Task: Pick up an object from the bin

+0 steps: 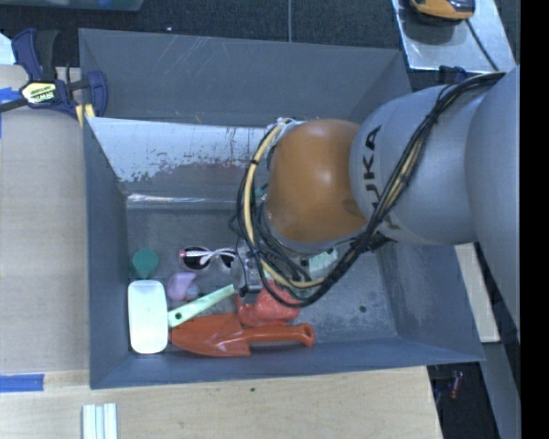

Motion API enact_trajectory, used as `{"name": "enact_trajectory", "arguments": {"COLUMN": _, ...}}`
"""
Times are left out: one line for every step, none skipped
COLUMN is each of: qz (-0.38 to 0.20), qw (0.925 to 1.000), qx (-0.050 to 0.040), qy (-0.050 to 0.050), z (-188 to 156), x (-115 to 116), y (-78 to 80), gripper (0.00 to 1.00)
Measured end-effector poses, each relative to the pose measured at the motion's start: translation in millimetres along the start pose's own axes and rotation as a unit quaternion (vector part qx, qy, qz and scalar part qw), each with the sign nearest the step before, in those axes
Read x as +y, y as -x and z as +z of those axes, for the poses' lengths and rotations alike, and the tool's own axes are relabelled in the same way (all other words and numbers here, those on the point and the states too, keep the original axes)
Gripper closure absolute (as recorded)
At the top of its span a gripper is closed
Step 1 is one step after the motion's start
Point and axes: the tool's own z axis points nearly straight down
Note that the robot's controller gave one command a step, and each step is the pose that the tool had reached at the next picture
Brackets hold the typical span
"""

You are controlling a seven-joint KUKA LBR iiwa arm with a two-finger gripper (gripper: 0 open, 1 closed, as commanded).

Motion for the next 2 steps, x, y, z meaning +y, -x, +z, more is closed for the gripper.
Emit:
{"name": "enact_trajectory", "arguments": {"qz": -0.048, "qw": 0.9989, "qx": -0.0001, "qy": 0.0, "z": 41.7, "x": -14.7, "y": -7.5, "gripper": 1.0}}
{"name": "enact_trajectory", "arguments": {"qz": -0.02, "qw": 0.9998, "qx": -0.0014, "qy": 0.0, "z": 21.0, "x": -5.0, "y": -0.6, "gripper": 1.0}}
